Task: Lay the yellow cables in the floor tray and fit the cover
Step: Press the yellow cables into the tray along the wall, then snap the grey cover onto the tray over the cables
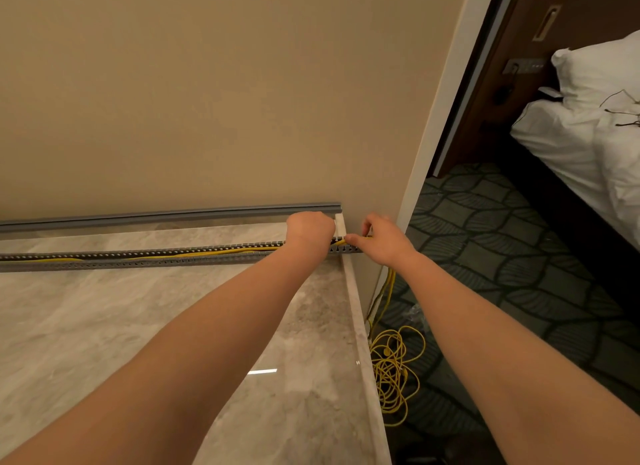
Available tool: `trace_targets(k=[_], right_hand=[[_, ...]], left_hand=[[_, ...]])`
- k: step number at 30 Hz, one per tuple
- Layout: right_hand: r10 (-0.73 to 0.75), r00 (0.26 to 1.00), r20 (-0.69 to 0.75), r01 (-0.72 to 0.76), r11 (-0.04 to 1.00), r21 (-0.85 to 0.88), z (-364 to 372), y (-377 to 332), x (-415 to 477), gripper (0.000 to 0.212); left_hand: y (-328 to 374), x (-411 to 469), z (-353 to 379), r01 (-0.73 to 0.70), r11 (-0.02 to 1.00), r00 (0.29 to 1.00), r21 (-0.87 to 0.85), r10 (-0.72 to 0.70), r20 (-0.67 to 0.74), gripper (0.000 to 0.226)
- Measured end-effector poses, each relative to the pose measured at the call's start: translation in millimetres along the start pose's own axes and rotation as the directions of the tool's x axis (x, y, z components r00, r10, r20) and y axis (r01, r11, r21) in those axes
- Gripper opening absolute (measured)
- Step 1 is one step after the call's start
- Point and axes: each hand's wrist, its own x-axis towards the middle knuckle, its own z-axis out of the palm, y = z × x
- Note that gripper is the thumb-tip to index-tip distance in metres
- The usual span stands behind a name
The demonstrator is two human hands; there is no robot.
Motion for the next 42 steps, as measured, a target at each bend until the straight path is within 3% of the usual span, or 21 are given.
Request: trace_targets(k=[5, 15, 18, 22, 24, 28, 31, 37, 42], right_hand=[[0.088, 0.994, 0.061, -0.097, 0.978, 0.182, -2.1, -4.5, 6.6, 0.011], [0.208, 0.968, 0.137, -0.231, 0.956, 0.179, -1.4, -13.9, 9.9, 0.027], [0.185, 0.973, 0.141, -0.208, 0.962, 0.175, 0.5, -16.2, 8.8, 0.030], [0.183, 0.977, 0.108, -0.198, 0.968, 0.153, 4.6, -23.1, 11.2, 0.022], [0.181, 0.978, 0.099, -0.195, 0.968, 0.156, 8.0, -28.3, 15.1, 0.028], [0.117, 0.993, 0.030, -0.120, 0.983, 0.136, 9.3, -31.4, 23.9, 0.016], [0.075, 0.997, -0.016, -0.071, 0.987, 0.147, 8.4, -30.9, 35.5, 0.026], [-0.018, 0.999, 0.036, 0.020, 0.998, -0.057, 12.9, -31.5, 59.2, 0.035], [-0.056, 0.998, 0.004, 0.056, 0.987, -0.152, 21.2, -29.5, 68.0, 0.015]], left_hand=[[0.4, -1.0, -0.9, -0.013, 1.000, 1.000, 0.026, 0.013, -0.008, 0.019], [-4.6, -3.5, 3.4, -0.018, 0.999, 0.999, 0.050, 0.020, -0.031, 0.010], [-11.4, -3.6, 6.4, -0.027, 0.999, 0.998, 0.035, 0.029, -0.062, 0.015], [-24.4, -1.1, 14.9, -0.044, 0.994, 0.989, -0.098, 0.030, -0.143, 0.053], [-29.4, -1.8, 15.8, -0.028, 0.978, 0.979, -0.207, -0.015, -0.204, 0.061], [-46.6, 4.8, 18.6, 0.016, 0.933, 0.948, -0.360, -0.128, -0.290, 0.037], [-60.0, 16.2, 24.0, 0.036, 0.917, 0.932, -0.397, -0.174, -0.318, 0.018], [-62.0, 37.5, 38.1, 0.019, 0.946, 0.936, -0.323, -0.131, -0.327, 0.033], [-58.6, 45.8, 47.2, 0.012, 0.951, 0.932, -0.308, -0.122, -0.342, 0.028]])
